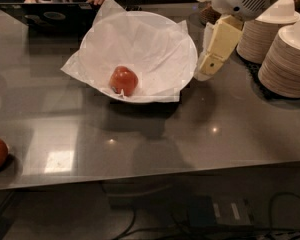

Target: Pick apple from white bowl

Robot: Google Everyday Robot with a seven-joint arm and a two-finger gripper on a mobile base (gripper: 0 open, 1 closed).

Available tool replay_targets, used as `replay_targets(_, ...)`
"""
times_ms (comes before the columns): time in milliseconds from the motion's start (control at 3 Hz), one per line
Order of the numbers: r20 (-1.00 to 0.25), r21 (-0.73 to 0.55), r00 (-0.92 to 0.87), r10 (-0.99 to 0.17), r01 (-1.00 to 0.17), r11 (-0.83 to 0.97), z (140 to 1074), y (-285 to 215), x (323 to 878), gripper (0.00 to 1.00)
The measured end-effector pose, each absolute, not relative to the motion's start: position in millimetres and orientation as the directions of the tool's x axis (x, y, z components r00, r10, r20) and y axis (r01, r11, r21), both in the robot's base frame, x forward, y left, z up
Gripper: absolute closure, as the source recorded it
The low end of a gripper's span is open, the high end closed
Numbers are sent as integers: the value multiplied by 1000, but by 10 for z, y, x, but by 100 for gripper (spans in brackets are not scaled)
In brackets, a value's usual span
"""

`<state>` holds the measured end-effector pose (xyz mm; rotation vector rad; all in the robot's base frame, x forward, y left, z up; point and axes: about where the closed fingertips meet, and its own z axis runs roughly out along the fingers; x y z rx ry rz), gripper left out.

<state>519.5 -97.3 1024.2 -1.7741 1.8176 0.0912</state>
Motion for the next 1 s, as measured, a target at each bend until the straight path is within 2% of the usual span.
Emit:
replay_targets(333, -464, -344, 67, -883, -932, 111, 10173, -886, 5256, 0)
replay_targets(1000, -590, -266, 69, -805, -957, 113, 9678, -391, 5578, 0)
